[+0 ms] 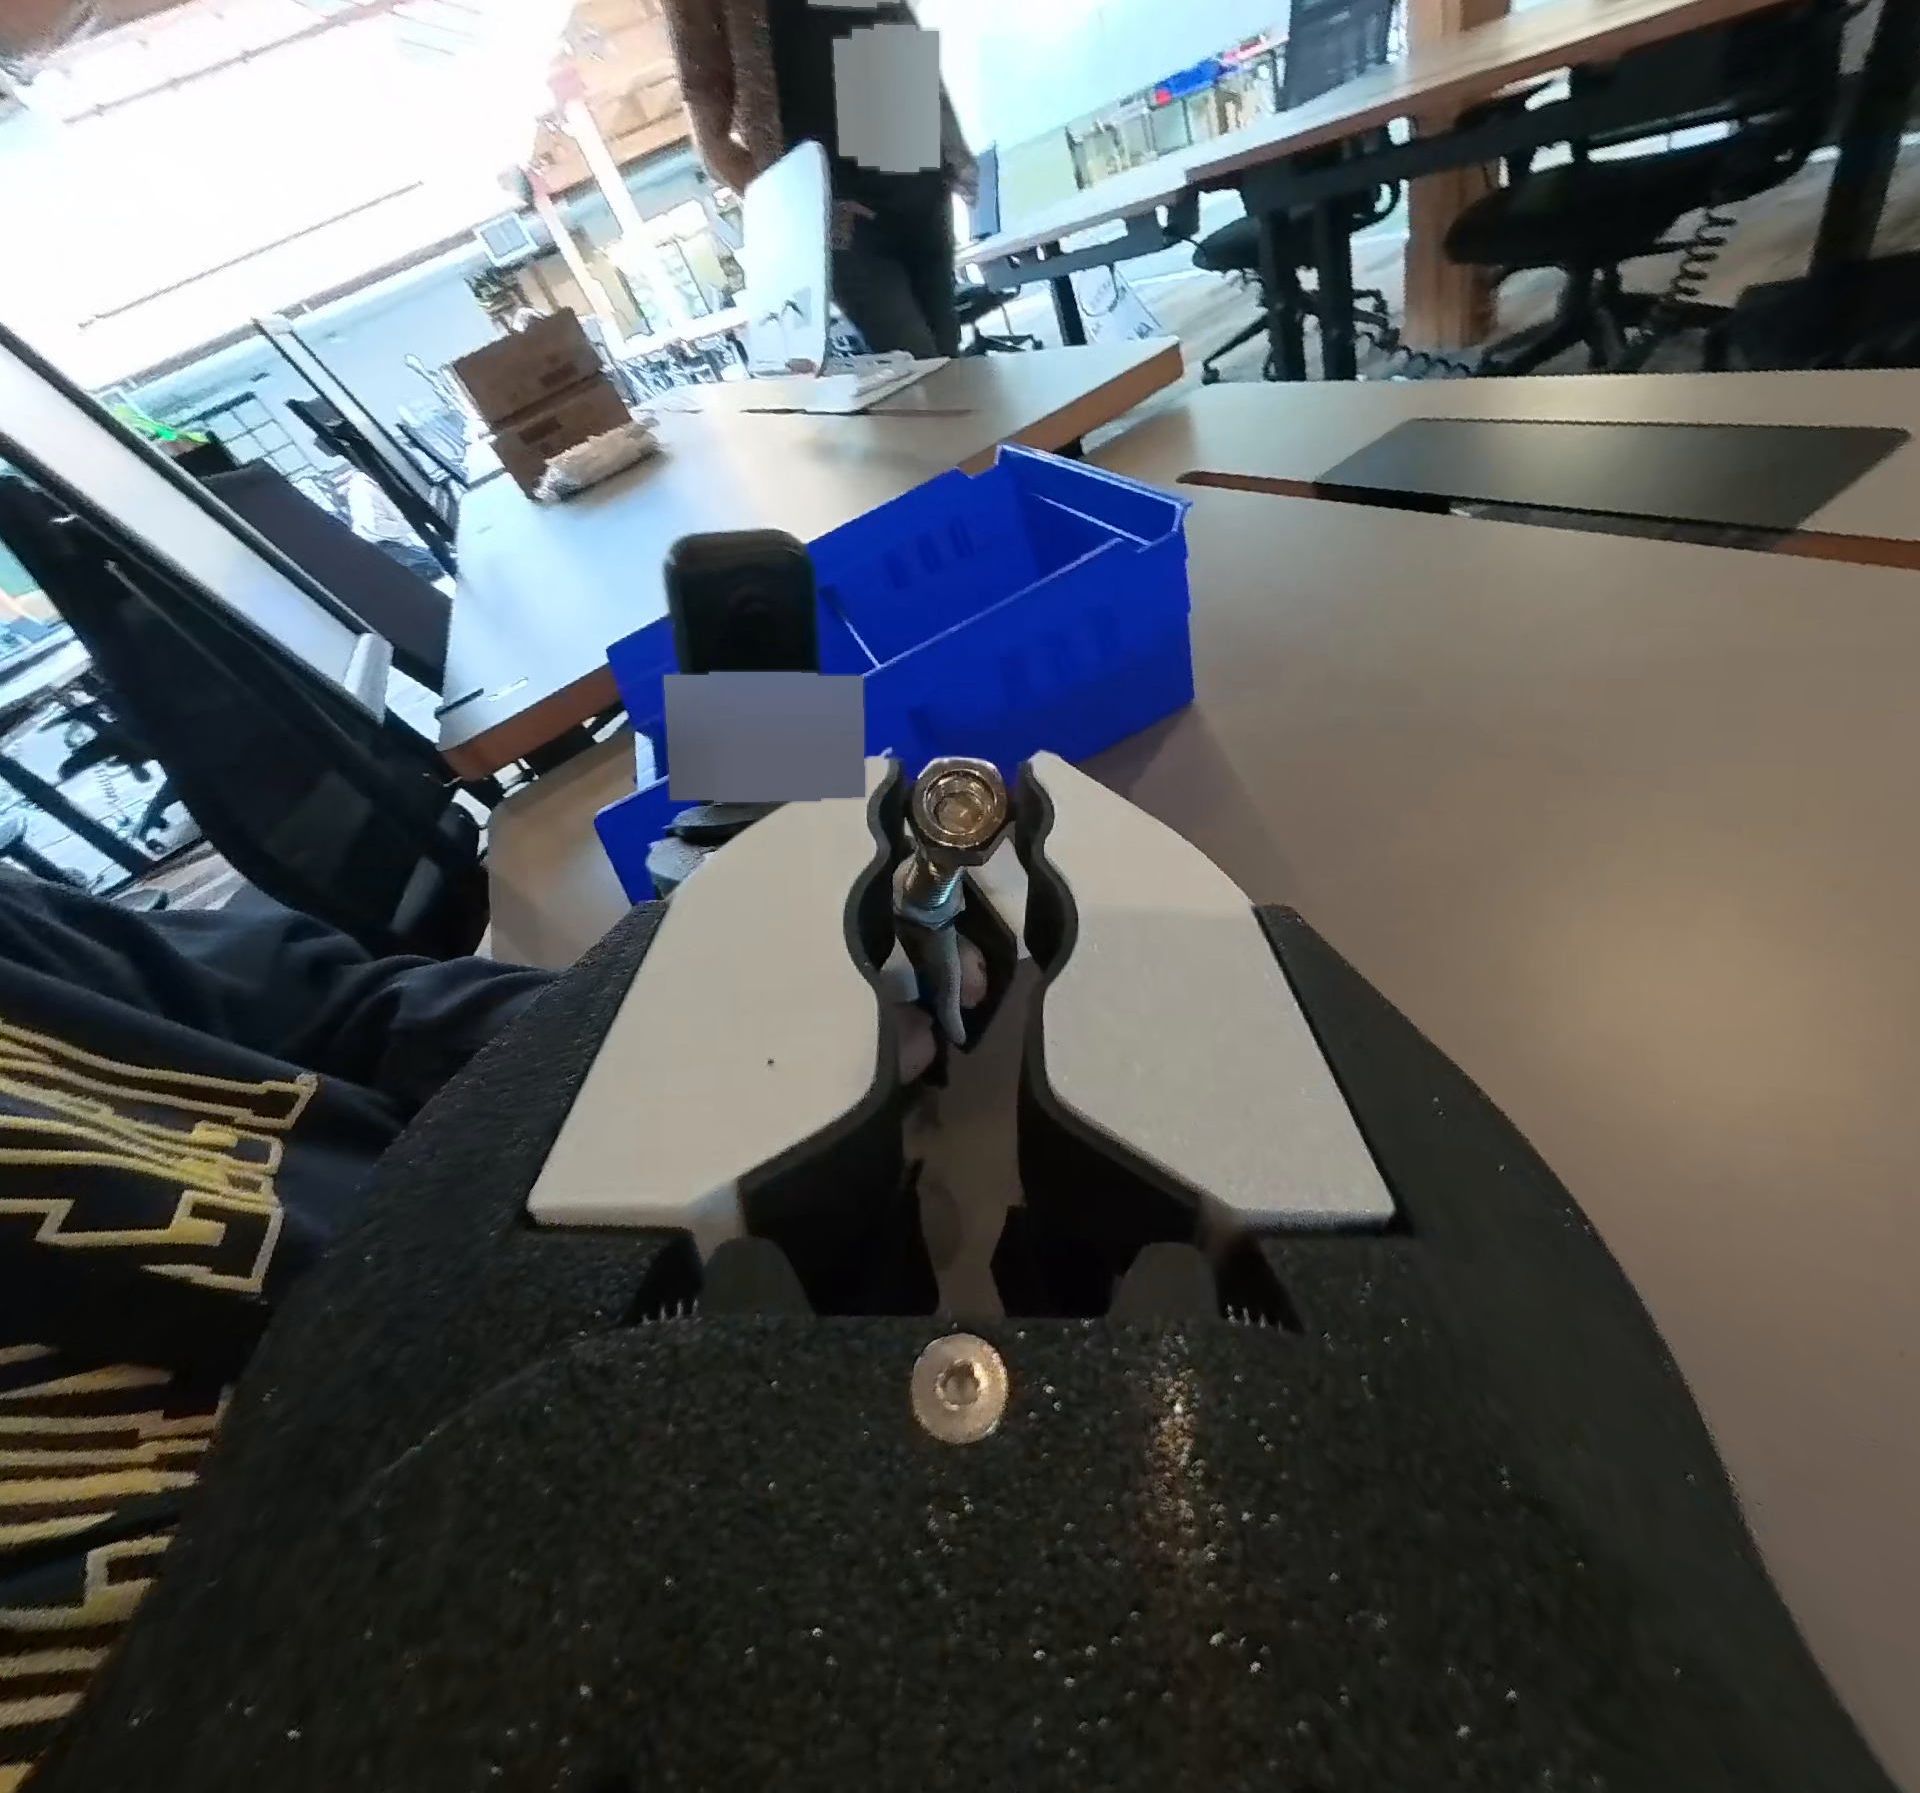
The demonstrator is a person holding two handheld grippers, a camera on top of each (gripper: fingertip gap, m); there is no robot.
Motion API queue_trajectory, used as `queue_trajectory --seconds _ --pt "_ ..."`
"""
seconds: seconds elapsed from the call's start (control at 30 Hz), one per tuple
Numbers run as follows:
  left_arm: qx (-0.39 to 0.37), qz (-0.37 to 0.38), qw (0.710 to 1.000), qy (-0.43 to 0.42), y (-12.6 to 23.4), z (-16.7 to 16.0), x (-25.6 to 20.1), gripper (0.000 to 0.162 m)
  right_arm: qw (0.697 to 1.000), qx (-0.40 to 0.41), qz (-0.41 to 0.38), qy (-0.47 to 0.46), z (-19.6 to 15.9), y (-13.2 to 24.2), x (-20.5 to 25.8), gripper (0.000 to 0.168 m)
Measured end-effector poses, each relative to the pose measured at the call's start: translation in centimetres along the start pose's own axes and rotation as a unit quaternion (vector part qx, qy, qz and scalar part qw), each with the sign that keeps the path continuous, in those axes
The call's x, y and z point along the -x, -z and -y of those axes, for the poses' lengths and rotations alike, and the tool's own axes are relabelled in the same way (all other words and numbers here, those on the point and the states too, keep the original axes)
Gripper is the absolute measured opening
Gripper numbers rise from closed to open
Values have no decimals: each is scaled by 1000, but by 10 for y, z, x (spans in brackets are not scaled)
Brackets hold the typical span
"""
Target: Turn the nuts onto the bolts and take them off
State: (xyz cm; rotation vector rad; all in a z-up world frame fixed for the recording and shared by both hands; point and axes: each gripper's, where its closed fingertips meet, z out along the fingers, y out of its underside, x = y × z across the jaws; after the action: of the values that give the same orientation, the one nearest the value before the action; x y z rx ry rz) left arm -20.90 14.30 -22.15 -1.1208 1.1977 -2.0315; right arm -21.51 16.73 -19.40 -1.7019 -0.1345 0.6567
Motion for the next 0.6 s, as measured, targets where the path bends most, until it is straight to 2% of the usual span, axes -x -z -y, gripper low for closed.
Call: queue_trajectory --seconds 0.33,0.47,0.6 --pt "-34 -47 998 33 5 8 -5 17 999 -18 23 19 4 1 6 28" --pt "-39 -64 996 46 5 9 -7 17 997 -43 39 51 9 4 10 34" --pt "-35 -76 995 59 5 9 -6 17 994 -54 47 86 12 8 14 33"
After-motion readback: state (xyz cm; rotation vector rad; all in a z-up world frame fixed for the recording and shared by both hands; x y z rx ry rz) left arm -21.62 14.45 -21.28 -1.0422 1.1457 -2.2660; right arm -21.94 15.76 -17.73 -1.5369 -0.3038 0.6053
